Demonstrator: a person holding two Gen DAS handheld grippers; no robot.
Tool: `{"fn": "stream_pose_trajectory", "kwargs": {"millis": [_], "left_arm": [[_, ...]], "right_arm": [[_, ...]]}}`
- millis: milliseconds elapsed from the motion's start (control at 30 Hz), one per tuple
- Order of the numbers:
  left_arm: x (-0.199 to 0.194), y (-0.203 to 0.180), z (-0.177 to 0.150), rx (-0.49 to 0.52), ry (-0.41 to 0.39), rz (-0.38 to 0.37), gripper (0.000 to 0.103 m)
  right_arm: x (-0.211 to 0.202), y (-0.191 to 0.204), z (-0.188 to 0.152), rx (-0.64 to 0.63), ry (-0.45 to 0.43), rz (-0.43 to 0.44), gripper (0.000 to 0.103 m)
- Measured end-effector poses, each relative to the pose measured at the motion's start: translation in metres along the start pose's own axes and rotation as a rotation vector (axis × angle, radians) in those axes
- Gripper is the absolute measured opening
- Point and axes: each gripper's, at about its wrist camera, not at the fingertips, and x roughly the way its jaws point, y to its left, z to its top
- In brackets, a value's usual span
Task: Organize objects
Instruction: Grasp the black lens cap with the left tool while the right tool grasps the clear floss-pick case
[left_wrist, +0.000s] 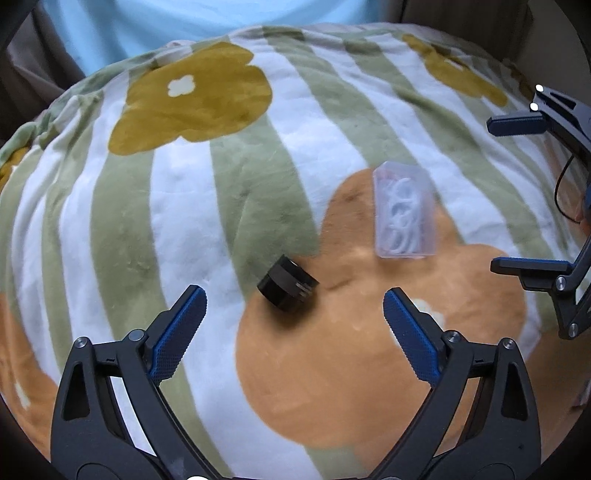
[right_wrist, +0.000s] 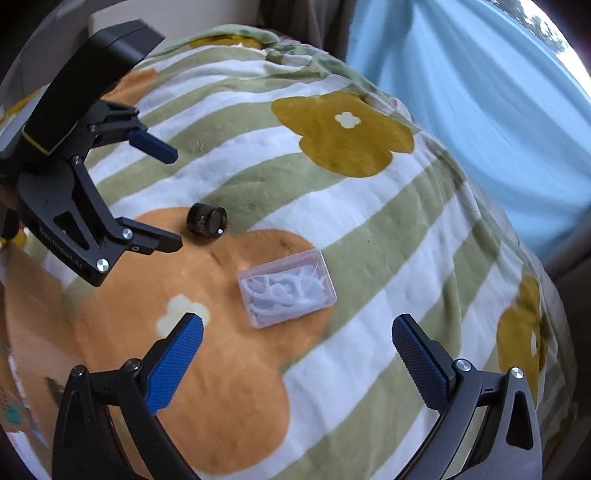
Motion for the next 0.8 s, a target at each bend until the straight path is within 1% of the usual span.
{"fn": "stream_pose_trajectory", "kwargs": {"millis": [67,133,300,400,567,633,733,800], "left_arm": [[0.011,0.0,0.001,0.019,0.007,0.01,0.093],[0.02,0.0,0.002,0.033,0.014,0.013,0.089],[0.034,0.005,0.001,0.034,0.029,-0.001,0.087],[0.04,0.007,-0.001,0.038,0.035,-0.011,0.079],[0.048,0.008,-0.001,0.041,0.041,-0.028,0.075],[0.049,0.008,0.0,0.042,0.036,-0.037,0.07],[0.05,0.006,0.001,0.054,0.031,-0.049,0.066],[0.05,0.005,0.0,0.057,0.031,-0.071,0.061]], "right_arm": [[0.011,-0.001,0.001,-0.009,0.001,0.015,0.102],[0.023,-0.002,0.001,-0.017,0.007,0.029,0.102],[0.042,0.0,0.003,-0.052,0.007,0.035,0.102],[0.053,0.001,0.004,-0.059,0.015,0.049,0.102],[0.067,0.002,0.008,-0.074,0.021,0.054,0.102],[0.072,0.002,0.009,-0.072,0.02,0.059,0.102],[0.077,0.001,0.01,-0.064,0.024,0.063,0.102],[0.08,0.0,0.011,-0.06,0.027,0.067,0.101]]}}
